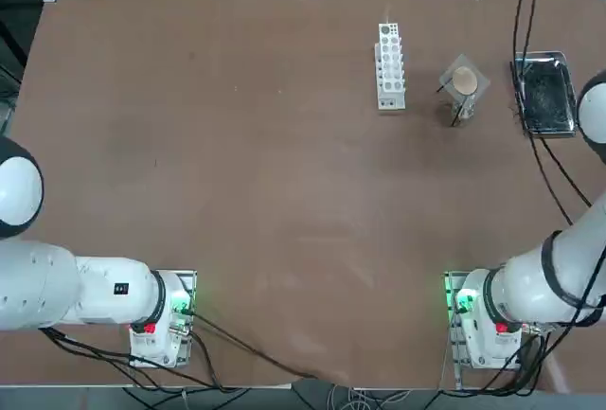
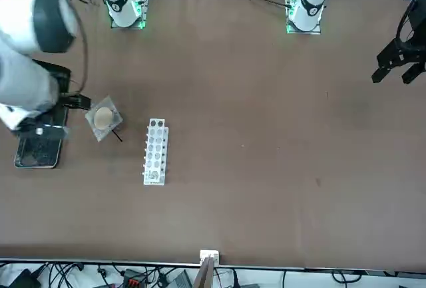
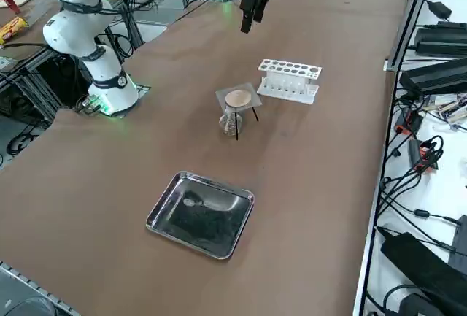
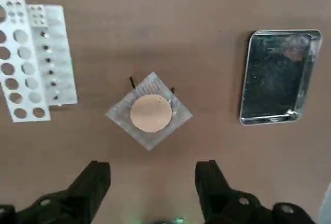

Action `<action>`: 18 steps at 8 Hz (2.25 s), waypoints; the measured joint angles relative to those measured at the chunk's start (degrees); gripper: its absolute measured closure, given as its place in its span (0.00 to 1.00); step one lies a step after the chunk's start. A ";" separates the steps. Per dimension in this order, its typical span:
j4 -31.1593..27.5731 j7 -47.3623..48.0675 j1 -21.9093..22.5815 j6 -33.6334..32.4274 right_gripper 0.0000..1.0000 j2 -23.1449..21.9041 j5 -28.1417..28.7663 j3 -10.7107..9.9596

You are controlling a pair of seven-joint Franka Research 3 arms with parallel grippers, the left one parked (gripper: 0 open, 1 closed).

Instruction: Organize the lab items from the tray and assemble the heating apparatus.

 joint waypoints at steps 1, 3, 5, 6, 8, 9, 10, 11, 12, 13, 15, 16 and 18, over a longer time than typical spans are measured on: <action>0.00 -1.04 -1.59 0.56 0.00 -0.47 2.05 -0.01; -0.02 -1.36 -3.26 2.46 0.00 -1.23 4.58 -0.01; -0.34 -1.35 -3.77 5.50 0.00 -3.12 8.05 -0.16; -1.67 -1.36 -3.80 5.80 0.00 -5.01 8.52 -0.78; -6.24 -3.29 -3.02 7.29 0.00 -8.90 8.95 -2.97; -9.30 -5.19 -1.19 8.42 0.00 -10.99 9.00 -5.65; -12.99 -6.97 1.70 10.41 0.00 -13.37 9.06 -9.74; -16.28 -8.25 4.46 12.21 0.00 -15.66 9.19 -13.35; -18.81 -8.95 7.26 13.06 0.00 -17.60 9.29 -16.32; -20.47 -9.02 10.16 13.54 0.00 -19.05 9.30 -18.85; -21.40 -9.02 12.76 13.82 0.00 -20.58 9.30 -20.74; -21.38 -8.96 12.90 13.84 0.00 -20.97 9.32 -20.82; -21.24 -8.96 12.98 14.04 0.00 -21.16 9.35 -20.86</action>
